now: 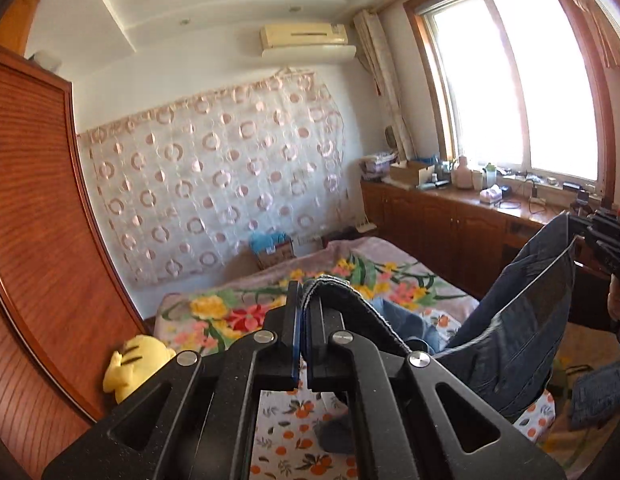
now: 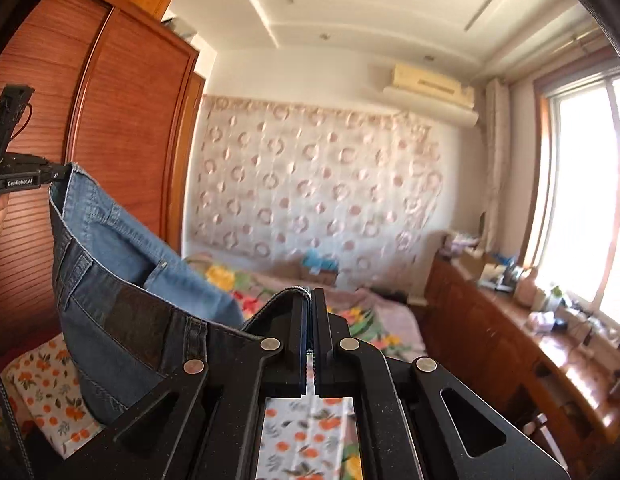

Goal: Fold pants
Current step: 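Lift the jeans by the waistband with both tools, shaking them out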

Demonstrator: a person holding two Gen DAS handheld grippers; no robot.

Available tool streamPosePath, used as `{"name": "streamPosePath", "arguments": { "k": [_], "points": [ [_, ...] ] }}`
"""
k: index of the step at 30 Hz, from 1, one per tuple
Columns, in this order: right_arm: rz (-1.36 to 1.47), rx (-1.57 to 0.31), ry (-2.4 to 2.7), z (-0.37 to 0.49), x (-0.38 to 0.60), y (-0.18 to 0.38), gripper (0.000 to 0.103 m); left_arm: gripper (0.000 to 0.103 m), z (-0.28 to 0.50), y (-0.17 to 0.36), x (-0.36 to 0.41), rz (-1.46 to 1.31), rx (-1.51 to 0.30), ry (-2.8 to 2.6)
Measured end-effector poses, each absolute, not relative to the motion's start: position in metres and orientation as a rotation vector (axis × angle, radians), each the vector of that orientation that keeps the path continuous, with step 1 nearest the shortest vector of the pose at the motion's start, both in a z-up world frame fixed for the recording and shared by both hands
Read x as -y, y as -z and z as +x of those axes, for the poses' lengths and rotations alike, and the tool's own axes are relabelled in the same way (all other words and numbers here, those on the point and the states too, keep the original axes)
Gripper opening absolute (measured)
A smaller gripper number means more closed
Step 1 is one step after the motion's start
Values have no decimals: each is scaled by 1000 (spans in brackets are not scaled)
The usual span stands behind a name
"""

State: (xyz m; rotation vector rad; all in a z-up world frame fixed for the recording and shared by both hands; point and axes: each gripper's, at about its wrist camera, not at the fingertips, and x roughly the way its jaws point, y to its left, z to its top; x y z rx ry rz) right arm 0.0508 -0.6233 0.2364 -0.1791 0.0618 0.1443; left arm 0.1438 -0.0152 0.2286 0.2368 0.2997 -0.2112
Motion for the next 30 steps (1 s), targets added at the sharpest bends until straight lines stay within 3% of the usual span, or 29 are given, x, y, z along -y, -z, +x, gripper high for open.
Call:
{"name": "streamPosePath", "arguments": {
  "k": [9, 16, 23, 30],
  "points": [
    [-212, 86, -15, -15, 652, -295, 1, 2, 142, -281, 45, 250, -217, 236],
    [-249, 22, 85, 3, 646, -294, 1, 2, 180, -284, 77, 264, -230, 228],
    [-251, 53, 210, -36, 597, -347, 1, 2, 205, -330, 140, 243, -178, 268],
    [-309, 55, 133, -54, 527, -319, 1, 2, 192, -351, 167, 249, -124, 320]
  ]
}}
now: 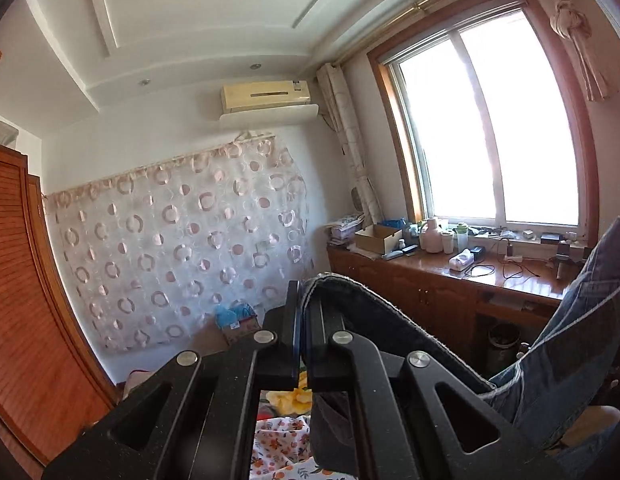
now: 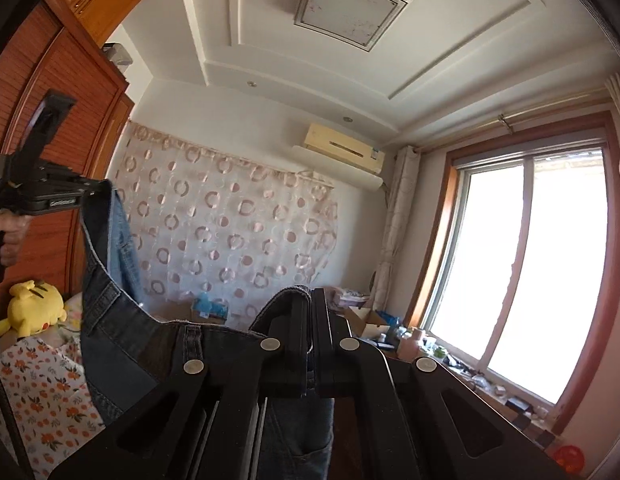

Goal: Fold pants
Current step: 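Lift the jeans by the waistband with both tools, shaking them out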

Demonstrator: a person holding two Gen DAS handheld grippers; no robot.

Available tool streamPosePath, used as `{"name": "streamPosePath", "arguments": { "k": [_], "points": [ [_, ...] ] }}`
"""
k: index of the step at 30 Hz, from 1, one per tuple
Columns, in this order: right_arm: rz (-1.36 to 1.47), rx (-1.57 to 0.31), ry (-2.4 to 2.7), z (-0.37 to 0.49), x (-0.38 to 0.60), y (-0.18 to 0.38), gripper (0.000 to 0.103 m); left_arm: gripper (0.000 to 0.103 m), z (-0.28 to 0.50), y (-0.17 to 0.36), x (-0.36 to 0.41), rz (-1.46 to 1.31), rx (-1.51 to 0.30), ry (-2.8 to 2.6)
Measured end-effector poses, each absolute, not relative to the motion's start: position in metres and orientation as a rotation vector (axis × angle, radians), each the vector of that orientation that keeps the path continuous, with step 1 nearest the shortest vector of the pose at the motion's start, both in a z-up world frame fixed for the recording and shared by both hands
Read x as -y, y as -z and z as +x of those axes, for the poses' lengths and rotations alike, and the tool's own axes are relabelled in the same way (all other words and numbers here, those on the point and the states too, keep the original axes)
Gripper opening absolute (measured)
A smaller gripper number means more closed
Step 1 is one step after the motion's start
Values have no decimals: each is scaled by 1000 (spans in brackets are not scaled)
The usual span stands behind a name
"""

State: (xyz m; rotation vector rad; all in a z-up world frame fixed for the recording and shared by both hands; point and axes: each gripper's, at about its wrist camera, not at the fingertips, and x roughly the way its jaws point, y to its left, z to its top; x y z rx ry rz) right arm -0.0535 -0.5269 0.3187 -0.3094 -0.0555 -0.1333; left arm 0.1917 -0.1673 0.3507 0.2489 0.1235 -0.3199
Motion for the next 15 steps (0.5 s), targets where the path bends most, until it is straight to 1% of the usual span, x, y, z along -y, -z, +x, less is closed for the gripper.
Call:
{"name": "streamPosePath", "arguments": {
  "k": [4, 10, 15],
  "points": [
    [-381, 3, 34, -36, 462, -278, 1, 2, 210, -328, 143, 257, -163, 292],
    [-420, -84, -223, 5, 325, -213, 1, 2, 244, -274, 65, 237, -266, 184],
    [-419, -189, -406, 45, 215, -137, 1, 2, 260, -192, 7, 250, -416, 125]
  ]
}}
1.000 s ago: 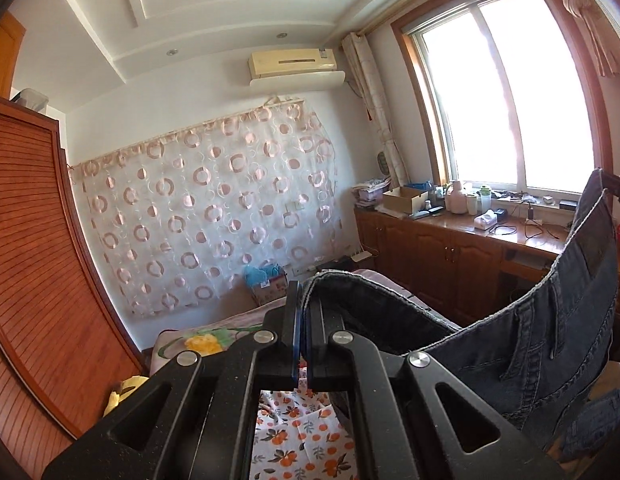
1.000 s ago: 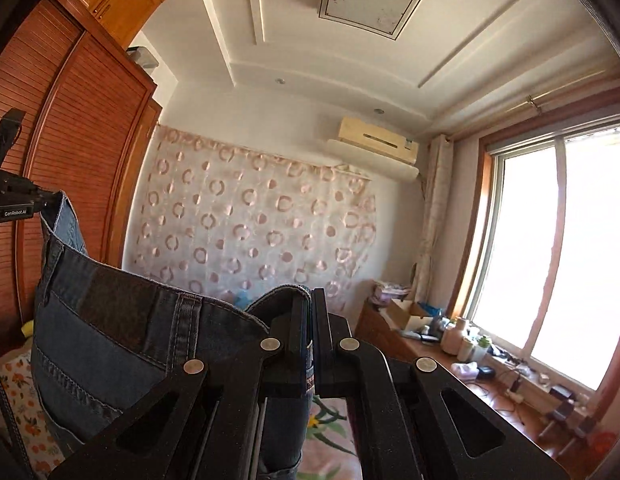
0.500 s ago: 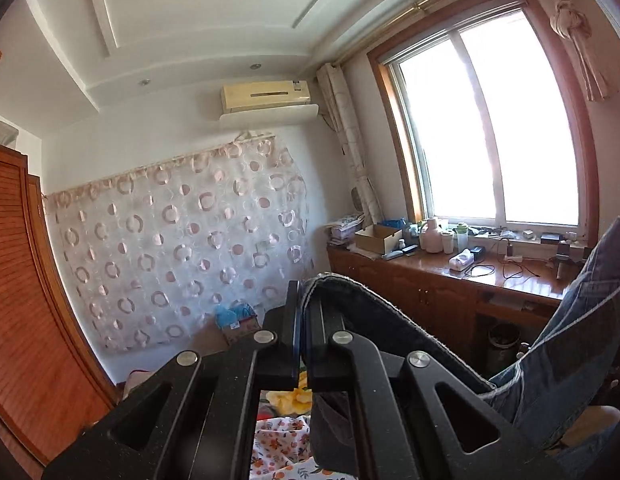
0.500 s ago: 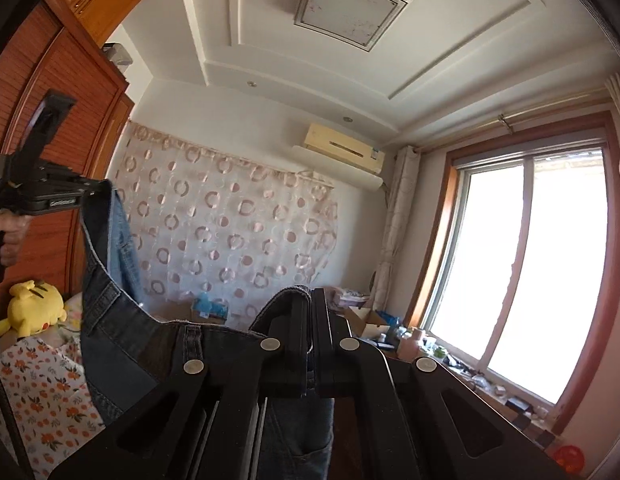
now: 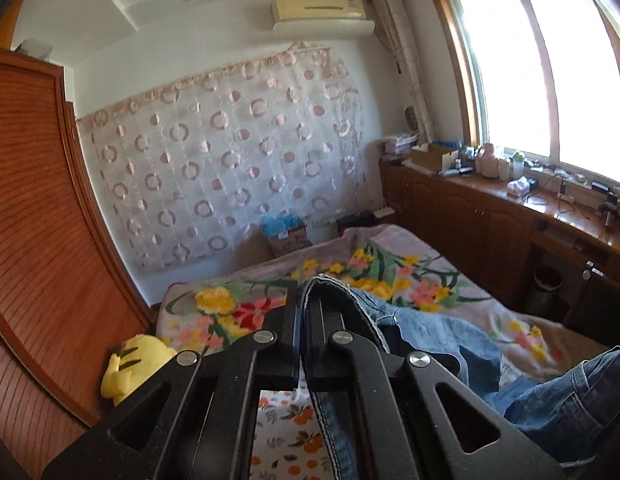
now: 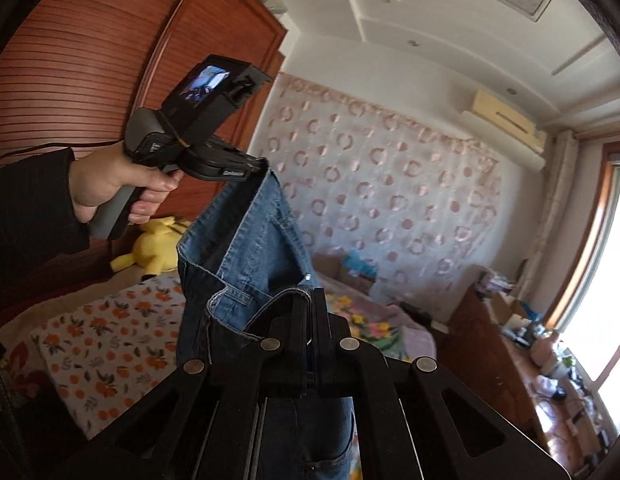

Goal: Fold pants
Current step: 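Lift the jeans by the waistband with both tools, shaking them out, then lay the jeans flat on the bed and open both tools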

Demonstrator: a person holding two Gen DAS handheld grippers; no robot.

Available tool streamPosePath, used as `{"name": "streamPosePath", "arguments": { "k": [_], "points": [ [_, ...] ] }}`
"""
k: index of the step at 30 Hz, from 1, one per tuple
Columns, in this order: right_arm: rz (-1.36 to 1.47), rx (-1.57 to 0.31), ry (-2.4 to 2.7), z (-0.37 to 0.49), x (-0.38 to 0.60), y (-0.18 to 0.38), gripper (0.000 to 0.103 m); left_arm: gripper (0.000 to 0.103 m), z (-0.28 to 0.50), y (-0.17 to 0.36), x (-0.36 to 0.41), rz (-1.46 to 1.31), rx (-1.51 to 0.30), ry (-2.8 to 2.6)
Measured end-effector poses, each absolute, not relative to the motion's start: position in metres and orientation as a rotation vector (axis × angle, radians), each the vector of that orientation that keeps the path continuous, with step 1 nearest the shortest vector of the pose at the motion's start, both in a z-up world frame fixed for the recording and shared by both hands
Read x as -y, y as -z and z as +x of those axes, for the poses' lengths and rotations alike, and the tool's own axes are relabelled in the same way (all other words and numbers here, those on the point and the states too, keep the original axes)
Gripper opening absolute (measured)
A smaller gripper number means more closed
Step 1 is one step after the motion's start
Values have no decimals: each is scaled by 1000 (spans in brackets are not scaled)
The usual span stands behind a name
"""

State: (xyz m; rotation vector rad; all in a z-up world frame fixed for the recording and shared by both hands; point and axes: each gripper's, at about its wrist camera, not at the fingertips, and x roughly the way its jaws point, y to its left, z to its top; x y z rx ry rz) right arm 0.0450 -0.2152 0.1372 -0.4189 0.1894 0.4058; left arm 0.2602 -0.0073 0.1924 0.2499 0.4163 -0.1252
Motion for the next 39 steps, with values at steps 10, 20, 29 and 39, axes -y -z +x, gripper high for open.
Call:
{"name": "streamPosePath", "arguments": {
  "k": [10, 20, 29, 39],
  "points": [
    [-329, -441, -598, 111, 65, 23, 1, 2, 255, -52, -25, 283, -636, 100],
    [-208, -576, -706, 136, -6, 117, 1, 16, 226, -3, -54, 176, -734, 137],
    [-151, -604, -697, 129, 6, 151, 25, 46, 179, 7, -79, 104, -736, 188],
    [-130, -568, -647, 85, 92, 85, 40, 47, 125, 12, -62, 94, -696, 249]
  ]
}}
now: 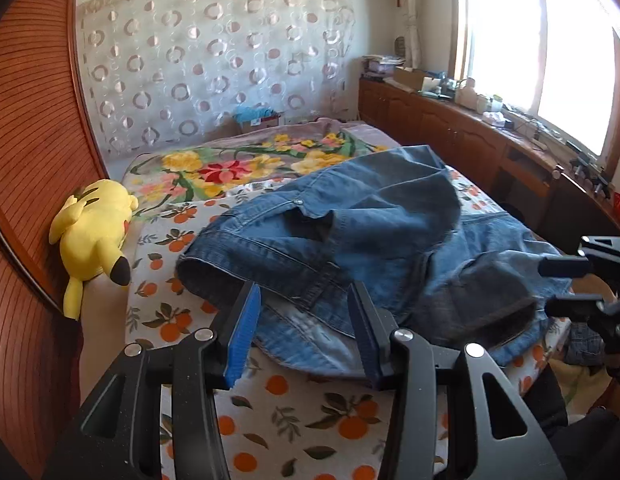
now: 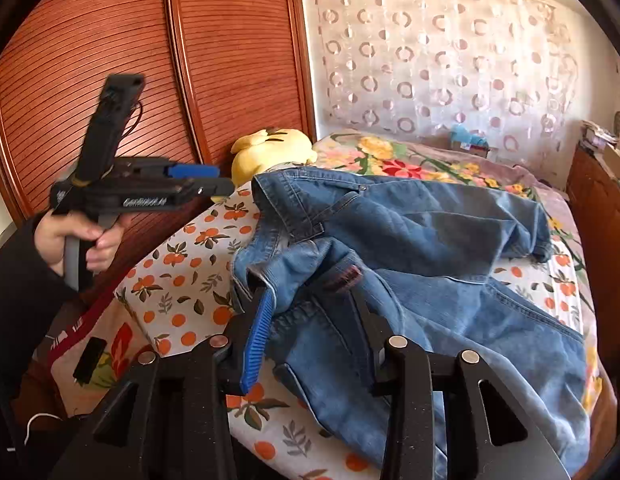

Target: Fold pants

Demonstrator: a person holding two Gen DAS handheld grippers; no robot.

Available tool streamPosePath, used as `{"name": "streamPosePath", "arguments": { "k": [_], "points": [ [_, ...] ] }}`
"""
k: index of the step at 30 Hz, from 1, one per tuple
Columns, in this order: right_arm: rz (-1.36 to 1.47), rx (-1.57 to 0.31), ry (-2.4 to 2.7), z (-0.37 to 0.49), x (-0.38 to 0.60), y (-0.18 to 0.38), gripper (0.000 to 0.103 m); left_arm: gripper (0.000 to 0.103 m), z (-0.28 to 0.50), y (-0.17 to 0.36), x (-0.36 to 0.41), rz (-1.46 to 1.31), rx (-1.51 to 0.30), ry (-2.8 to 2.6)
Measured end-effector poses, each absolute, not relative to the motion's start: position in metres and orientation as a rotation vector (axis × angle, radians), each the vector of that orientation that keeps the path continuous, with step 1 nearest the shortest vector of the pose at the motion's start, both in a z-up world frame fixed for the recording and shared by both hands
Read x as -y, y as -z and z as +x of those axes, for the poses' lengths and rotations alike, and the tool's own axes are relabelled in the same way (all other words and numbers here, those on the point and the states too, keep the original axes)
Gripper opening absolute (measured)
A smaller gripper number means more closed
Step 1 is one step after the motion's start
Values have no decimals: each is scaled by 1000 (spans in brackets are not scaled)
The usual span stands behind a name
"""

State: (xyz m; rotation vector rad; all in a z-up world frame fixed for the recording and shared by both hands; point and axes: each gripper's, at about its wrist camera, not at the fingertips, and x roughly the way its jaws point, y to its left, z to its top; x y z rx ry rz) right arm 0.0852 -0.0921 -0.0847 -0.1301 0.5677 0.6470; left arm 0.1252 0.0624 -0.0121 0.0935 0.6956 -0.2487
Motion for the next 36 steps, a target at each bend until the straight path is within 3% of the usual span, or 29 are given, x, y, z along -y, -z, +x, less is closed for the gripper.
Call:
{"name": "streamPosePath", "arguments": {
  "k": [7, 25, 34, 36],
  "points": [
    [-141, -501, -573, 66, 116, 78, 53, 47, 90, 13, -42, 95, -667, 297],
    [-115, -658, -352, 125, 156, 159, 55, 47, 56, 93, -32, 8, -830, 283],
    [-87, -682, -323, 146, 162, 165, 55, 46, 33, 121, -27, -41, -896, 341],
    [-93, -676, -320, 149, 162, 164, 55, 35, 30, 124, -25, -36, -902, 345]
  ]
}}
